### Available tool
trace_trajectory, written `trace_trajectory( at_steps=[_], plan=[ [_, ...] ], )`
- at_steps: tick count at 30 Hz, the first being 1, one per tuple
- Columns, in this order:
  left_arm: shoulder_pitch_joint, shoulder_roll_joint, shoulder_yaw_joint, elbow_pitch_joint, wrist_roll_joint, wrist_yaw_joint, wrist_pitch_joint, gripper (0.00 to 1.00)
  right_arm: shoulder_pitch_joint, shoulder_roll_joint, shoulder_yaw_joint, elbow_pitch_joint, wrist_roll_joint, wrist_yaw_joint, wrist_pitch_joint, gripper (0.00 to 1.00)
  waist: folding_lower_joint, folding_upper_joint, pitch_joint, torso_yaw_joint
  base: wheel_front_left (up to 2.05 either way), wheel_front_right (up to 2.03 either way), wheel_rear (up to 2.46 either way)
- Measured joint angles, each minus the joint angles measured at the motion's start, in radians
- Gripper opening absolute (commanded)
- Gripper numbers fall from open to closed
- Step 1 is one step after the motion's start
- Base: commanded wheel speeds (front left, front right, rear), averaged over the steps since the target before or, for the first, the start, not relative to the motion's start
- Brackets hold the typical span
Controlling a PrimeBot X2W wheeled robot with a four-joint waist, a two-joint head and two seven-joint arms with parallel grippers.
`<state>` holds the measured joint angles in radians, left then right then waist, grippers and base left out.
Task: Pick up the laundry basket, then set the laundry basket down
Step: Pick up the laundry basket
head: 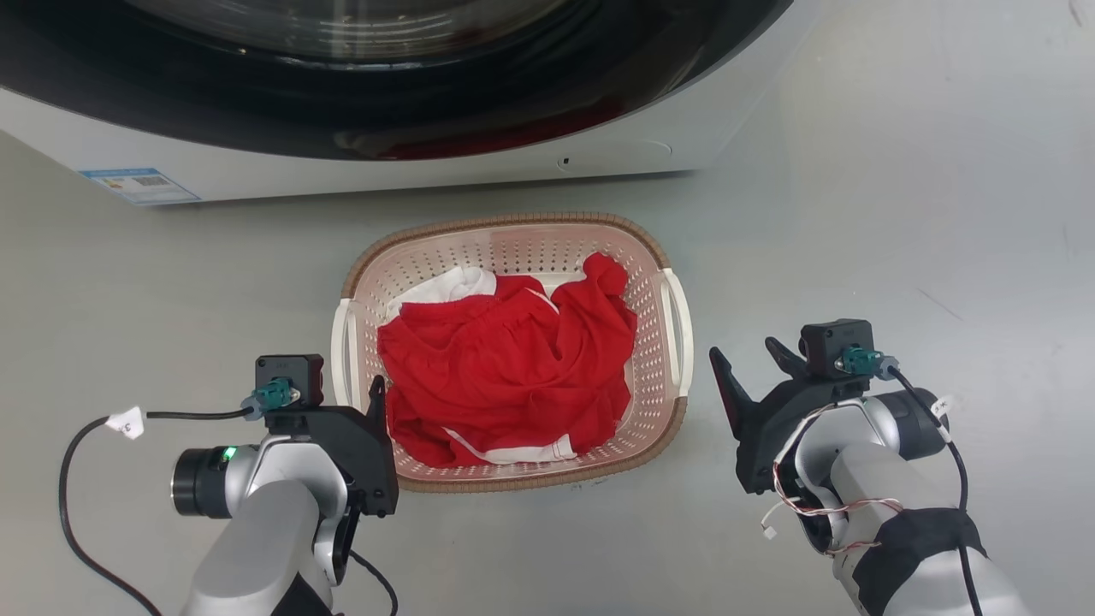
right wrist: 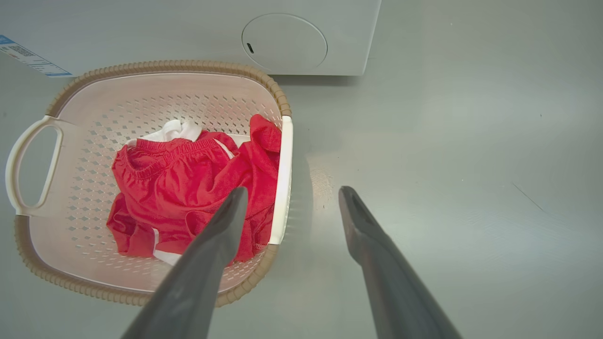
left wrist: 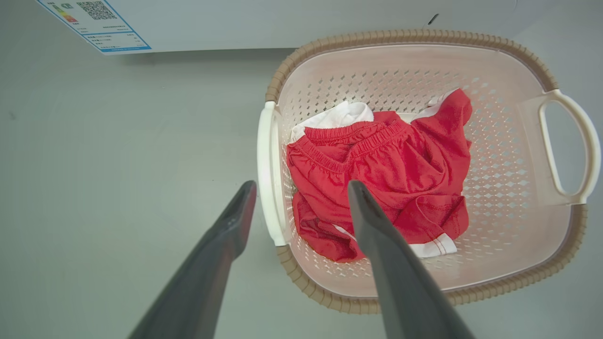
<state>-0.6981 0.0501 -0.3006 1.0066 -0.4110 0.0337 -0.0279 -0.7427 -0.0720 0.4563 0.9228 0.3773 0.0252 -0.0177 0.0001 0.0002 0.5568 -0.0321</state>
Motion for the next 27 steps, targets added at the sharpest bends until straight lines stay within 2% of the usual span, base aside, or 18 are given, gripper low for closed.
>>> trace_trajectory(
  at_steps=[14, 27],
  plan=[
    [-0.091, 0.014, 0.007, 0.083, 0.0, -0.009, -0.009, 1.0, -0.086, 0.007, 0.044, 0.055, 0.022, -0.001, -0.01, 1.0, -0.0001, -0.0001, 0.125, -0.008, 0.0, 0.0, 0.0],
    [-0.164, 0.013, 0.01, 0.125, 0.0, -0.017, -0.033, 1.0, -0.142, 0.007, 0.125, 0.019, 0.091, -0.029, -0.019, 1.0, -0.0001, -0.0001, 0.206, 0.007, 0.0, 0.0, 0.0]
  ],
)
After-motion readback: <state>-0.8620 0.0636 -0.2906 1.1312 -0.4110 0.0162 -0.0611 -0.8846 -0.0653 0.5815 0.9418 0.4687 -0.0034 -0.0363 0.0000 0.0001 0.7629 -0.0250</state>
